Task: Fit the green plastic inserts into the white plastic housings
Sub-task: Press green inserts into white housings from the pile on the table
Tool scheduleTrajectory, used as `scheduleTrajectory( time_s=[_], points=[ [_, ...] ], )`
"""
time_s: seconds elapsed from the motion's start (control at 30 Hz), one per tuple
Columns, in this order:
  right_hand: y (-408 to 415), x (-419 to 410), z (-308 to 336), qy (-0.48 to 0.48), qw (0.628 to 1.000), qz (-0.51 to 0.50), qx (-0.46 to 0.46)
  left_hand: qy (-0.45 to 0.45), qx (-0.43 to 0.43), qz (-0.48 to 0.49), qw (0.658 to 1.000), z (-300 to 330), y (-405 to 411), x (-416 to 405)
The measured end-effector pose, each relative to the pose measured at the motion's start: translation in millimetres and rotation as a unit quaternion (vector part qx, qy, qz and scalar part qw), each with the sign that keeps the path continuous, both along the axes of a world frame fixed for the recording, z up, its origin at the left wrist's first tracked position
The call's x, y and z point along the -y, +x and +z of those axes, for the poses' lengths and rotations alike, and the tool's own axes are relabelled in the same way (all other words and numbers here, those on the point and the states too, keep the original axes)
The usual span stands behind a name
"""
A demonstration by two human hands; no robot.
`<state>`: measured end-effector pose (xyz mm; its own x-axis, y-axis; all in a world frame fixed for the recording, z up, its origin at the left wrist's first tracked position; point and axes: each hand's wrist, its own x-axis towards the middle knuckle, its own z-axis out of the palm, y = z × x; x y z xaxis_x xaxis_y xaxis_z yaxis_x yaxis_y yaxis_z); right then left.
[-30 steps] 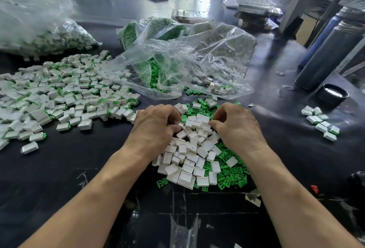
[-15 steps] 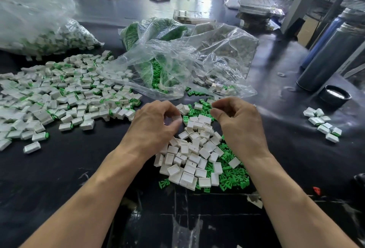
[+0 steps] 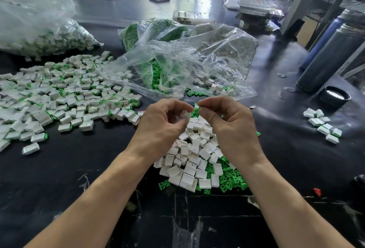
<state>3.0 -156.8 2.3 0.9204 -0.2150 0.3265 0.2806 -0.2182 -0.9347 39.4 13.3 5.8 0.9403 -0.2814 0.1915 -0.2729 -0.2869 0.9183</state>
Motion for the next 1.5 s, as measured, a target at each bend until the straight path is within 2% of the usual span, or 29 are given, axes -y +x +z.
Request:
scheduleTrajectory(
  time_s=[0.33,0.43,0.8,1.1,1.37,1.5],
  points=[
    [1.5,-0.2,-2.3,0.017,1.0,0.011,0.0,-0.071,-0.042,-0.004,0.997,0.3,-2.8,3.9],
    [0.9,0.0,-2.5,0.025,1.0,0.015,0.001,-0.128,-0.078,-0.014,0.989,0.8,-2.6,3.2],
    [-1.1,-1.0,0.6,0.029,0.999,0.024,0.001,-0.059,-0.038,-0.041,0.997,-1.6,-3.3,1.4],
    [-2.6,-0.3,0.0,-0.036,0.999,-0.002,-0.007,-0.08,-0.036,-0.024,0.996,-3.9,-1.5,2.4],
    [-3.6,-0.7,2.7,-0.001,0.998,0.001,-0.057,-0.097,-0.045,-0.037,0.994,-5.1,-2.5,1.1],
    [-5.3,-1.5,1.6,-0.053,0.996,-0.019,-0.073,-0.07,-0.02,-0.021,0.997,-6.8,-3.7,1.8]
  ],
)
